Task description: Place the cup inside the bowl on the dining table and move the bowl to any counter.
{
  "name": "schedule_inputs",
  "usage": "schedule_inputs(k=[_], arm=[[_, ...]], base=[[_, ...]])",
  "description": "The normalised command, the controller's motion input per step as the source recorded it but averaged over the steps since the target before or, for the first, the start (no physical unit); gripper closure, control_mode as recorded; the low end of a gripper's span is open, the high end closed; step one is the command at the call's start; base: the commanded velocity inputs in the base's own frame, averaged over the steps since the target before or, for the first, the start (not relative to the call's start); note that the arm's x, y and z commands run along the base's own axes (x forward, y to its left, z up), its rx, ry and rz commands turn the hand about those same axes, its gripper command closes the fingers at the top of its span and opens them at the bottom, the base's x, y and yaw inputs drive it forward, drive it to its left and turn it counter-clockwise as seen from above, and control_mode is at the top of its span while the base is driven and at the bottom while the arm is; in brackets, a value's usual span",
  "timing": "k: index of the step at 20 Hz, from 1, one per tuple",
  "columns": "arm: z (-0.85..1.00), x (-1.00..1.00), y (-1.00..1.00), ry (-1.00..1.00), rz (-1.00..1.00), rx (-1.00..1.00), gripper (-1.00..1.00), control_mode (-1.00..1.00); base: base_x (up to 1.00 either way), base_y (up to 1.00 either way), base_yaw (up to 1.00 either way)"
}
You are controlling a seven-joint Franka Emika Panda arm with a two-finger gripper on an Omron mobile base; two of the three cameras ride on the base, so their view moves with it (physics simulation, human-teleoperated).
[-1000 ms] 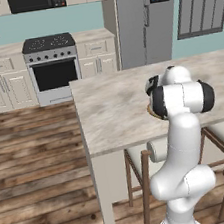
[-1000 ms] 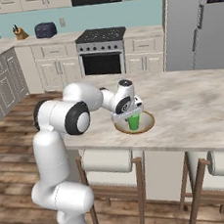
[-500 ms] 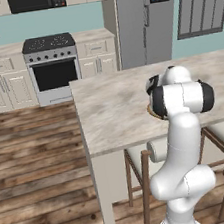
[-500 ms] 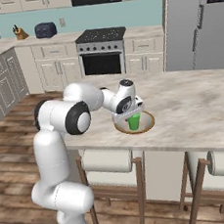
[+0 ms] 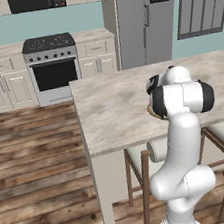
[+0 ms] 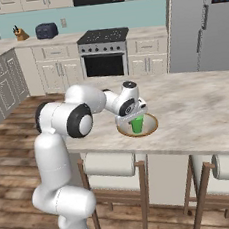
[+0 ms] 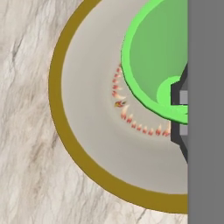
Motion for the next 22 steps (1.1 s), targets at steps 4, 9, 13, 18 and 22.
schedule_inputs(k=[4, 9, 13, 18, 22], arm=[[0.00, 0.00, 0.00, 0.00, 0.00, 0.00, -1.00, -1.00], [0.00, 0.00, 0.00, 0.00, 0.00, 0.00, -1.00, -1.00], [0.06, -0.01, 0.00, 0.00, 0.00, 0.00, -1.00, -1.00], [0.32, 0.00, 0.02, 0.00, 0.00, 0.00, -1.00, -1.00], [0.37, -0.03, 0.08, 0.00, 0.00, 0.00, -1.00, -1.00]], base=[[0.00, 0.00, 0.00], [0.00, 0.00, 0.00], [0.00, 0.00, 0.00], [0.00, 0.00, 0.00], [0.00, 0.00, 0.00]])
